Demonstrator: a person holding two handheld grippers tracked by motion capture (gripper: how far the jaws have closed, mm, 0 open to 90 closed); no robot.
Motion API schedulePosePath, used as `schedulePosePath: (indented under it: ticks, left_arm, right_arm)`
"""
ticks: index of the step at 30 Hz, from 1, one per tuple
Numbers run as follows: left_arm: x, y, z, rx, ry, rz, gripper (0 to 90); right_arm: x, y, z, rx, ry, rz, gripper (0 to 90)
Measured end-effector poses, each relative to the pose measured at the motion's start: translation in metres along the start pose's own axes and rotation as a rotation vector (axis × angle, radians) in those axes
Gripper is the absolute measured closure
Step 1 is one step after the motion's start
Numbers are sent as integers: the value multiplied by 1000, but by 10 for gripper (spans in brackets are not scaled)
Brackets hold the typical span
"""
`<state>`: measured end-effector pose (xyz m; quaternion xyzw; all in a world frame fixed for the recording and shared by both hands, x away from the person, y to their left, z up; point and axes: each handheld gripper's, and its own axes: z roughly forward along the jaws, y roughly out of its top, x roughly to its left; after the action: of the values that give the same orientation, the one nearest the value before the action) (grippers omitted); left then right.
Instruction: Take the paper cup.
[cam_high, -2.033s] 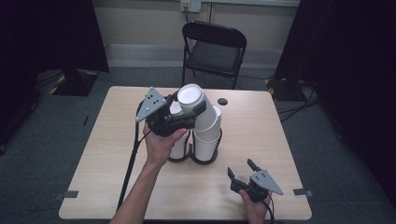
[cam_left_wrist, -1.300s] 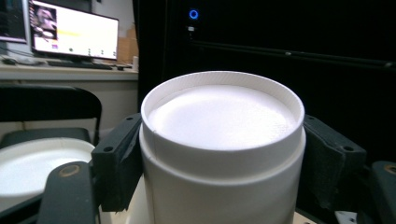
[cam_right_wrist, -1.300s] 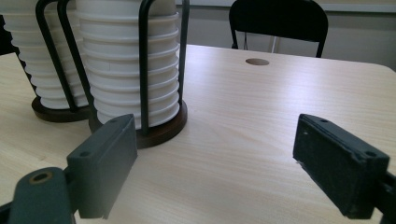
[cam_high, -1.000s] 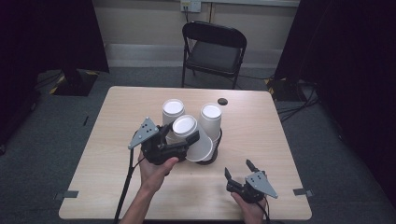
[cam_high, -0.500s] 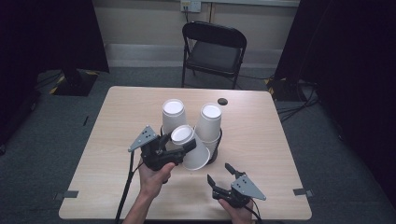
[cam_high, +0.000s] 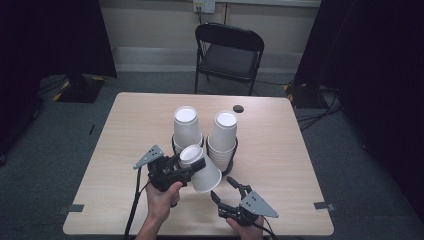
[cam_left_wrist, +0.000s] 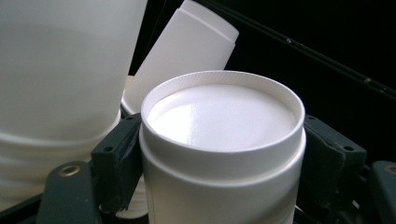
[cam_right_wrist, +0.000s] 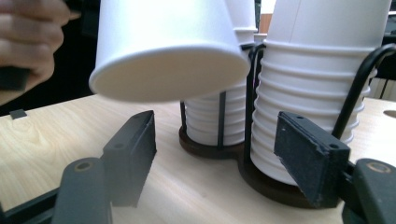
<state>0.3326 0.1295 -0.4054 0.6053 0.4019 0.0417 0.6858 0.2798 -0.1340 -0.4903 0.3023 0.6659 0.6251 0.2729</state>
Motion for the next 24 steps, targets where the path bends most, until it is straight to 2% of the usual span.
schedulePosePath:
  ticks: [2,6,8,11,13,18,21,24]
  left_arm:
    - [2,-3,-4,-15,-12,-36,235]
    - [3,-5,-9,-22,-14,-50,235]
    - [5,-6,-11,-25,-26,-79,235]
    - [8,-12,-10,-20,-10,-104,235]
    - [10,-15,-10,-17,-25,-126,235]
    - [11,-18,-9,-6,-28,-136,235]
    - [10,-20,-7,-15,-35,-156,235]
    - [8,-22,-7,-5,-37,-150,235]
  right_arm:
    - [2,2,1,-8,2,-8,308]
    - [5,6,0,-25,12,-14,344]
    - [6,8,0,-37,21,-23,357]
    - [7,10,0,-57,17,-45,374]
    - [7,11,1,-66,17,-61,382]
    - [8,10,4,-80,20,-106,445]
    - [9,9,7,-89,10,-119,442]
    - [7,9,14,-89,22,-126,449]
